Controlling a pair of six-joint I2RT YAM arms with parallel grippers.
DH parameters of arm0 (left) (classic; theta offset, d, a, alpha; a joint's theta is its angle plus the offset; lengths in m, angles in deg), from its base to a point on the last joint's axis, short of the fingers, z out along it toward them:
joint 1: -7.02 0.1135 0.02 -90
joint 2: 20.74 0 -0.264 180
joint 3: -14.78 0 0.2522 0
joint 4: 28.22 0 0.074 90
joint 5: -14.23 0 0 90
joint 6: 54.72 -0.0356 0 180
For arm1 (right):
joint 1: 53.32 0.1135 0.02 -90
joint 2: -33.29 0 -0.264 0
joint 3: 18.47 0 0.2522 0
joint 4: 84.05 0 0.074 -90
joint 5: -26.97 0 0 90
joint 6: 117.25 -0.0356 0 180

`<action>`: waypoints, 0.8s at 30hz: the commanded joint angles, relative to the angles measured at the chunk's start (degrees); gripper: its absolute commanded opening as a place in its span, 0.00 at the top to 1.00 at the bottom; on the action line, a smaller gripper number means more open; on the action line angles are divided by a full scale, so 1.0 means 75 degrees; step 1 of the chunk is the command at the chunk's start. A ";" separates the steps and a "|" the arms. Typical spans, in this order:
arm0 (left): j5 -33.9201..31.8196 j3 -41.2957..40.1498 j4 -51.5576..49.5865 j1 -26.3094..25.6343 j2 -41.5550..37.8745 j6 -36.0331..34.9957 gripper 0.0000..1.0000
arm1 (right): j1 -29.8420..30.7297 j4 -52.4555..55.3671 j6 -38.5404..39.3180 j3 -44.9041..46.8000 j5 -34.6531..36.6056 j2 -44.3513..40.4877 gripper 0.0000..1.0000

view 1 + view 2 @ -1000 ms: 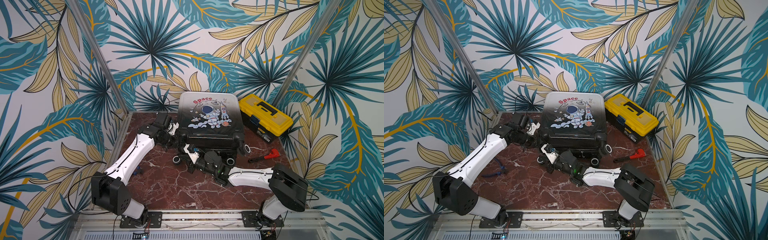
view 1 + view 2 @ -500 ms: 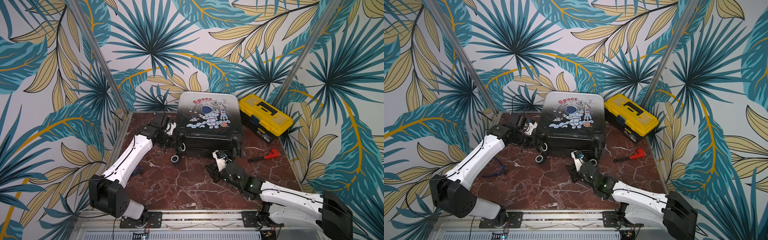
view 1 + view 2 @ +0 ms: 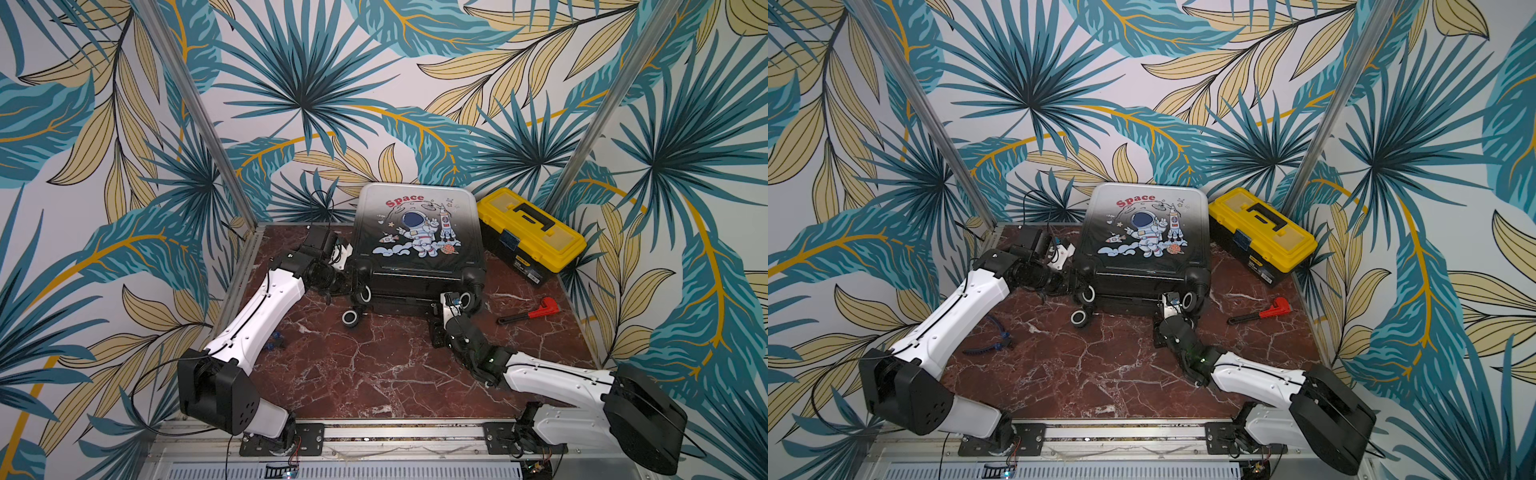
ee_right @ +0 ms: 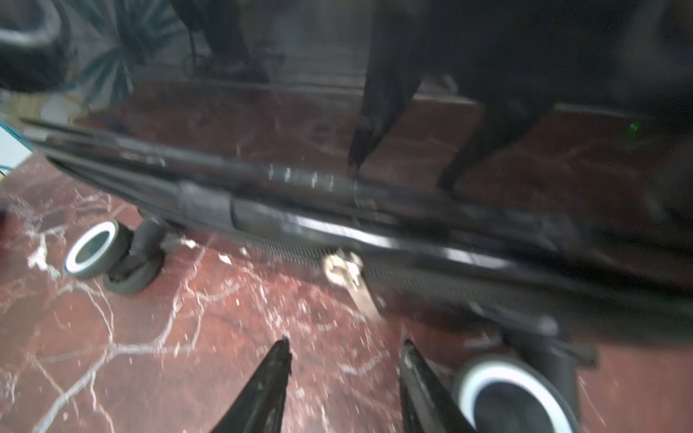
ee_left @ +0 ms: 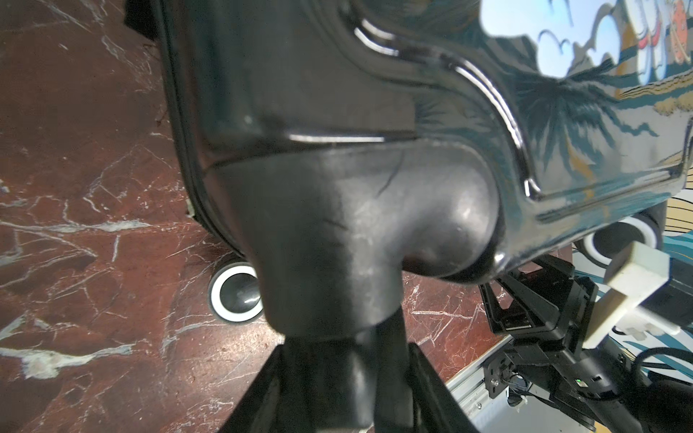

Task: Close the suitcase zippers
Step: Zip the zipper on the suitcase.

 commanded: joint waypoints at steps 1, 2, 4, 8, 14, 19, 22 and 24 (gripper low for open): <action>0.0397 -0.0129 -0.0015 -0.0094 -0.0146 -0.0481 0.67 | -0.0148 -0.1482 0.0158 -0.0042 -0.0060 0.0385 0.52; 0.0403 -0.0147 -0.0016 -0.0086 -0.0166 -0.0500 0.66 | -0.0154 -0.1736 0.0085 -0.0044 -0.0090 0.0488 0.53; 0.0443 -0.0202 -0.0012 -0.0085 -0.0206 -0.0527 0.66 | -0.0186 -0.2216 -0.0077 -0.0063 -0.0183 0.0744 0.58; 0.0578 -0.0312 -0.0011 -0.0088 -0.0230 -0.0586 0.66 | -0.0335 -0.2193 -0.0277 -0.0289 -0.0312 0.1147 0.74; 0.0603 -0.0400 -0.0017 -0.0085 -0.0227 -0.0677 0.66 | -0.0400 -0.2675 -0.0108 -0.0183 -0.0733 0.1175 0.99; 0.0646 -0.0392 -0.0014 -0.0096 -0.0126 -0.0683 0.66 | -0.0363 -0.3044 0.0481 -0.0108 -0.1646 0.1116 1.00; 0.0687 -0.0356 -0.0009 -0.0102 -0.0081 -0.0676 0.66 | -0.0030 -0.2786 0.1048 -0.0383 -0.1967 0.1139 1.00; 0.0736 -0.0323 -0.0016 -0.0120 -0.0057 -0.0670 0.67 | 0.0302 -0.2589 0.1410 -0.0637 -0.2195 0.1202 1.00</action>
